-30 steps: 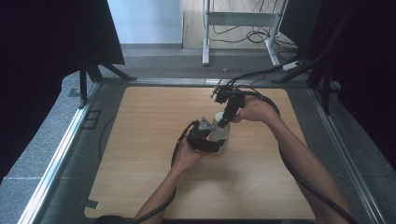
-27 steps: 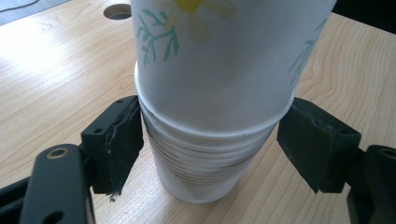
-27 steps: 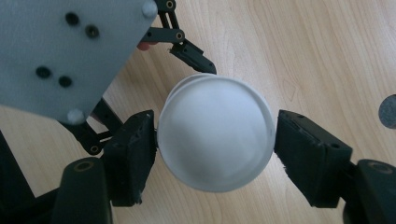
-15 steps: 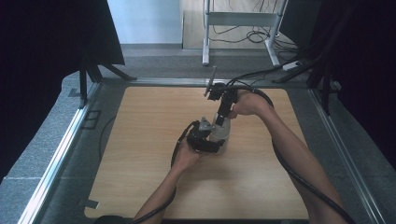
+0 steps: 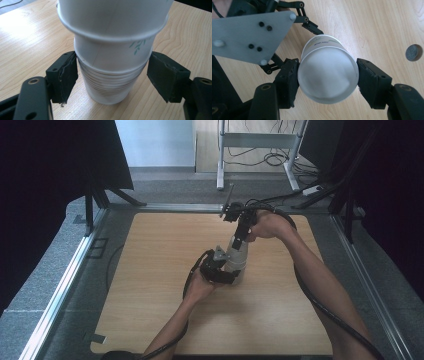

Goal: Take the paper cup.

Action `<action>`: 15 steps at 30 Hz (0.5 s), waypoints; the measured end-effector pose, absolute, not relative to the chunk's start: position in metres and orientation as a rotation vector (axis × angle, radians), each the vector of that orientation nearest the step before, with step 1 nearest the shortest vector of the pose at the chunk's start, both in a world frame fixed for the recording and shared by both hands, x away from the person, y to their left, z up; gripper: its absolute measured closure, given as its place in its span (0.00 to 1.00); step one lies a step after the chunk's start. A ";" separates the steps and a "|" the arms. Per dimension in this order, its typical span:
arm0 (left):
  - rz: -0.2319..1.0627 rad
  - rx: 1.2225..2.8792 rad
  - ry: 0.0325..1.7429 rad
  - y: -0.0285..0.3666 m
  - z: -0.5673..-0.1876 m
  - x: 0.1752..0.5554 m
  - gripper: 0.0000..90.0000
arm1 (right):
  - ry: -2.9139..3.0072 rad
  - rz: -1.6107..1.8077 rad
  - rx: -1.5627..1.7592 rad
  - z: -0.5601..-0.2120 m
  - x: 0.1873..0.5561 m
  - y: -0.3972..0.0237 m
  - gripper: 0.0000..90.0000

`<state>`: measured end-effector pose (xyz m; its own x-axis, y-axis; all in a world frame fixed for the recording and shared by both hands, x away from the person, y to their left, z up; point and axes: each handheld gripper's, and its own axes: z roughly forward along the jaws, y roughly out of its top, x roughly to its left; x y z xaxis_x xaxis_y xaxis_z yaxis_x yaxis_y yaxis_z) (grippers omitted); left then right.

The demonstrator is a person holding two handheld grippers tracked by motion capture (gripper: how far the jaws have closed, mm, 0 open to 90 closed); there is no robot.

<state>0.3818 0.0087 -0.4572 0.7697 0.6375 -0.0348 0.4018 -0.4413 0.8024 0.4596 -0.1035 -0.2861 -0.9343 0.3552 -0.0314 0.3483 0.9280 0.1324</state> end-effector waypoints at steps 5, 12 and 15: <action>0.340 2.092 0.776 0.009 -0.457 0.382 0.27 | 3.013 0.199 0.548 -0.275 0.457 -0.104 0.41; 0.322 2.090 0.784 0.010 -0.458 0.383 0.26 | 2.988 0.199 0.542 -0.260 0.452 -0.106 0.41; 0.313 2.094 0.781 0.010 -0.459 0.382 0.25 | 2.979 0.218 0.545 -0.255 0.451 -0.107 0.41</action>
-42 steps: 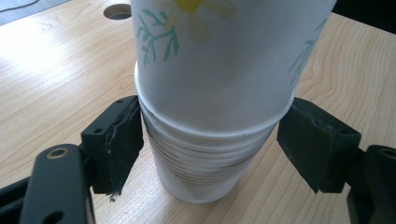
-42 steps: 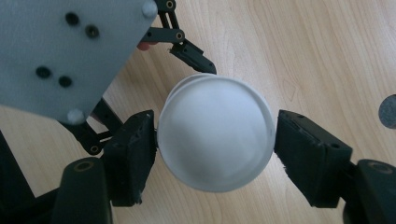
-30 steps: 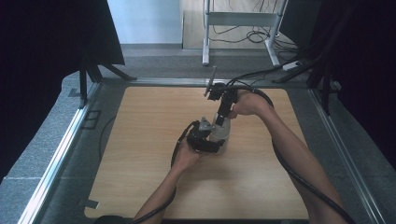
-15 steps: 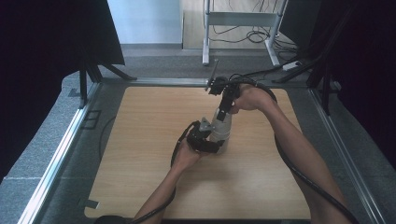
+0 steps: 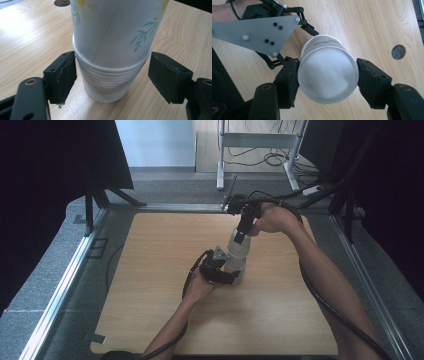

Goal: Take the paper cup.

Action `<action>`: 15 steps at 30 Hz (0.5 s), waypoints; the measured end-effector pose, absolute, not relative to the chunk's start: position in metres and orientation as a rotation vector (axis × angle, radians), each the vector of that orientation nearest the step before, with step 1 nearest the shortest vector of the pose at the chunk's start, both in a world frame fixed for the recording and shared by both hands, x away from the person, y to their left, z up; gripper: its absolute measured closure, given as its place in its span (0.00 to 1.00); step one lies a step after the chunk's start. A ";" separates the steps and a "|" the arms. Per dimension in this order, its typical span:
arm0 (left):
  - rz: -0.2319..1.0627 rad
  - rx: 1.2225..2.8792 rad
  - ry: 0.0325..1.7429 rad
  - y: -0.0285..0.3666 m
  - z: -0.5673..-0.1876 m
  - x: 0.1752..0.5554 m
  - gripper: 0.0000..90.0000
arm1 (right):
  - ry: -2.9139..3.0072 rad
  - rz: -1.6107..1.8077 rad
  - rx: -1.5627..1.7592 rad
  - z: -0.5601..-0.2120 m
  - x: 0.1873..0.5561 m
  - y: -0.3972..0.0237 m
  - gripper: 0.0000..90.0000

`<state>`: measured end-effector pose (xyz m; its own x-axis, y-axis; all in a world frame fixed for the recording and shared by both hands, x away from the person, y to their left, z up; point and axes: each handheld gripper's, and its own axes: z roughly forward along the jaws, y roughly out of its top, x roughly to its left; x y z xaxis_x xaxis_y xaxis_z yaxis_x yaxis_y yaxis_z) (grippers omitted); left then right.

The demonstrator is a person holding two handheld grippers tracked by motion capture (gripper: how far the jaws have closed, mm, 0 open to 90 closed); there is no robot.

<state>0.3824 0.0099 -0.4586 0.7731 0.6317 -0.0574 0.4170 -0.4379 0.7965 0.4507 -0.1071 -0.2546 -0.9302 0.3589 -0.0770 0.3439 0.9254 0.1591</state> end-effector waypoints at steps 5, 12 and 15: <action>0.308 2.102 0.769 0.010 -0.457 0.382 0.22 | 2.971 0.228 0.536 -0.246 0.447 -0.108 0.41; 0.283 2.103 0.768 0.014 -0.450 0.379 0.20 | 2.962 0.238 0.513 -0.231 0.439 -0.111 0.41; 0.287 2.103 0.762 0.017 -0.447 0.377 0.19 | 2.959 0.245 0.507 -0.227 0.435 -0.113 0.41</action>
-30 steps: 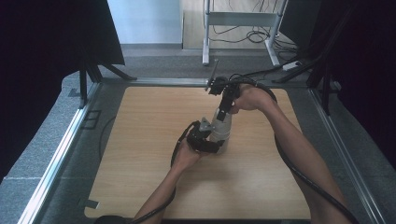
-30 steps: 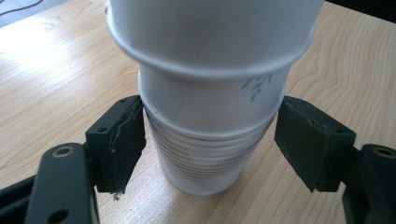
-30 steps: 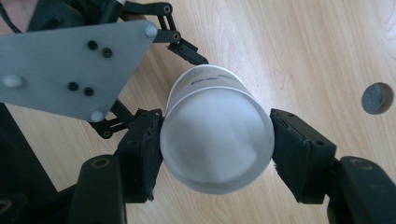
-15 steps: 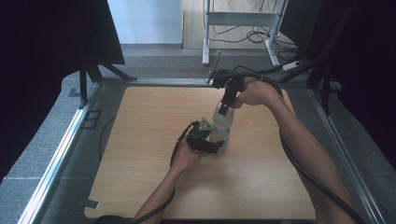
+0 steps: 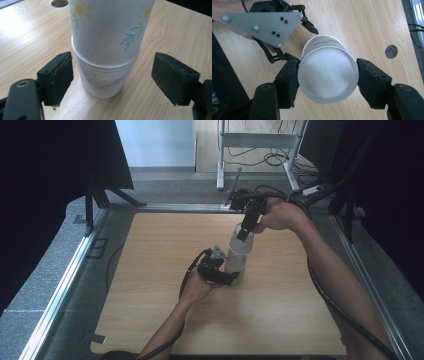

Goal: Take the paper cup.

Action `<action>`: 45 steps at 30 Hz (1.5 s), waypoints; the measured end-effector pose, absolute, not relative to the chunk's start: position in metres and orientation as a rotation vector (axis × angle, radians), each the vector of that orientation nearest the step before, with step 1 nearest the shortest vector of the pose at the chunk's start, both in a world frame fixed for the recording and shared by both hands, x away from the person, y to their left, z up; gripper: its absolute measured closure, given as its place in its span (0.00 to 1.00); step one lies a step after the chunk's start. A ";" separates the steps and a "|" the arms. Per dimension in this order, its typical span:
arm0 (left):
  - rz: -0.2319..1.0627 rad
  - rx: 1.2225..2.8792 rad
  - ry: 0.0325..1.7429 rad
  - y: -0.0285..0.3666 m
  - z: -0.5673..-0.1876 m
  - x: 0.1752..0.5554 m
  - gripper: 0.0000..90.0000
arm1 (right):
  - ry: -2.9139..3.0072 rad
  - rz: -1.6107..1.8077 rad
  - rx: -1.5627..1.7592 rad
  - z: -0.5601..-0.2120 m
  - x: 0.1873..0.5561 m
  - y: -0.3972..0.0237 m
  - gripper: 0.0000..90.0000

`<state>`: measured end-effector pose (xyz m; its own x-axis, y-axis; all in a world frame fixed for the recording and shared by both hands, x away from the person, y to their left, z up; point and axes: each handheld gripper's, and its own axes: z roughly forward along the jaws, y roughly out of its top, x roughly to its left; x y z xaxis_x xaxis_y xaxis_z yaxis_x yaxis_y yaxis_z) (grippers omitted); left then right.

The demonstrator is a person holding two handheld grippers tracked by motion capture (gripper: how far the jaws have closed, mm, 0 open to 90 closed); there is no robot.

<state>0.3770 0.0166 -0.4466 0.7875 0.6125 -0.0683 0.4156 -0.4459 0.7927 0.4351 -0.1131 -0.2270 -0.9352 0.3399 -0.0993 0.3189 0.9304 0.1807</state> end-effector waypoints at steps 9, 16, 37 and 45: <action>0.280 2.134 0.728 0.023 -0.443 0.368 0.16 | 2.955 0.253 0.497 -0.219 0.421 -0.121 0.41; 0.249 2.150 0.685 0.029 -0.439 0.359 0.15 | 2.966 0.265 0.468 -0.221 0.411 -0.127 0.41; 0.102 2.203 0.616 0.043 -0.444 0.334 0.01 | 2.986 0.312 0.434 -0.243 0.379 -0.165 0.41; 0.113 2.217 0.579 0.049 -0.448 0.325 0.00 | 2.986 0.365 0.428 -0.254 0.366 -0.177 0.41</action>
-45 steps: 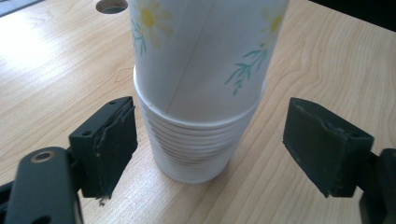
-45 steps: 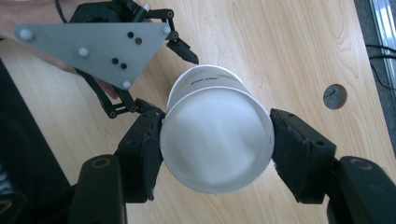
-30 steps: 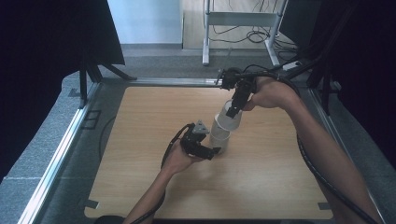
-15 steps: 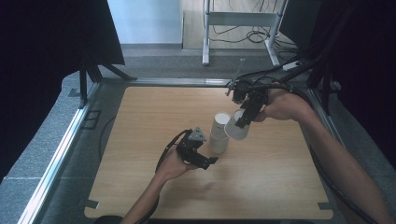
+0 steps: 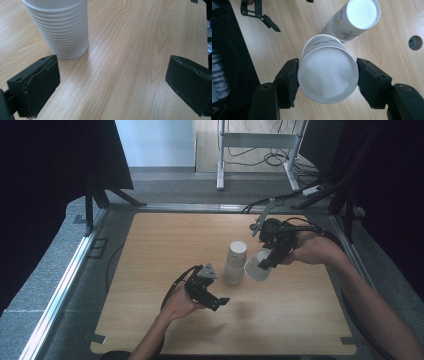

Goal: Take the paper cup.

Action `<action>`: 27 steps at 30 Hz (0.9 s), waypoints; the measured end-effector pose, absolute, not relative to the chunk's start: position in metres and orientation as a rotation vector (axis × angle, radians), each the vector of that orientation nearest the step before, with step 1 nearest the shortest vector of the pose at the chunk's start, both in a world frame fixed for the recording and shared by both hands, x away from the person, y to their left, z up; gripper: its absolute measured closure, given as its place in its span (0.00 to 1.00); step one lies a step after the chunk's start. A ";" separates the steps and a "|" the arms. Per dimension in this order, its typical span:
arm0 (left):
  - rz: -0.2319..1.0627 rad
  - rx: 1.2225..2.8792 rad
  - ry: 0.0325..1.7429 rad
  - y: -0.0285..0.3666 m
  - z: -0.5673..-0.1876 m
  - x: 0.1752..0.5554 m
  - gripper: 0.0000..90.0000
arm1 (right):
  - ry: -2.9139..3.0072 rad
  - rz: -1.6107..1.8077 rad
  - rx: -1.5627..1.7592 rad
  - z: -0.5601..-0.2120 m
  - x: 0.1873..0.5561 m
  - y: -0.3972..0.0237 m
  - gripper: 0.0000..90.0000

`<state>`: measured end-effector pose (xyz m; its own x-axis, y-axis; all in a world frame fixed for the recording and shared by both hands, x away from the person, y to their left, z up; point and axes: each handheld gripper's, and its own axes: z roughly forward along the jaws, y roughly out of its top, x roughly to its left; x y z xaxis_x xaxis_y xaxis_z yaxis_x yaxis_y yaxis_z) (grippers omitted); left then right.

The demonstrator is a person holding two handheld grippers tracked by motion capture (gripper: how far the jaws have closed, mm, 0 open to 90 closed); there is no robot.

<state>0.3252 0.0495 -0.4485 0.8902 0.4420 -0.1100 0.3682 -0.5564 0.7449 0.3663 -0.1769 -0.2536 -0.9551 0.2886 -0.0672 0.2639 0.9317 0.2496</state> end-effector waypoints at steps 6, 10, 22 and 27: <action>0.149 2.273 0.576 0.051 -0.454 0.319 0.00 | 2.984 0.406 0.438 -0.267 0.357 -0.185 0.41; 0.127 2.268 0.568 0.054 -0.457 0.317 0.00 | 2.990 0.441 0.430 -0.278 0.351 -0.189 0.41; 0.058 2.228 0.471 0.063 -0.459 0.312 0.01 | 2.999 0.545 0.390 -0.314 0.339 -0.193 0.41; 0.034 2.217 0.448 0.066 -0.461 0.312 0.01 | 2.993 0.619 0.403 -0.328 0.336 -0.196 0.41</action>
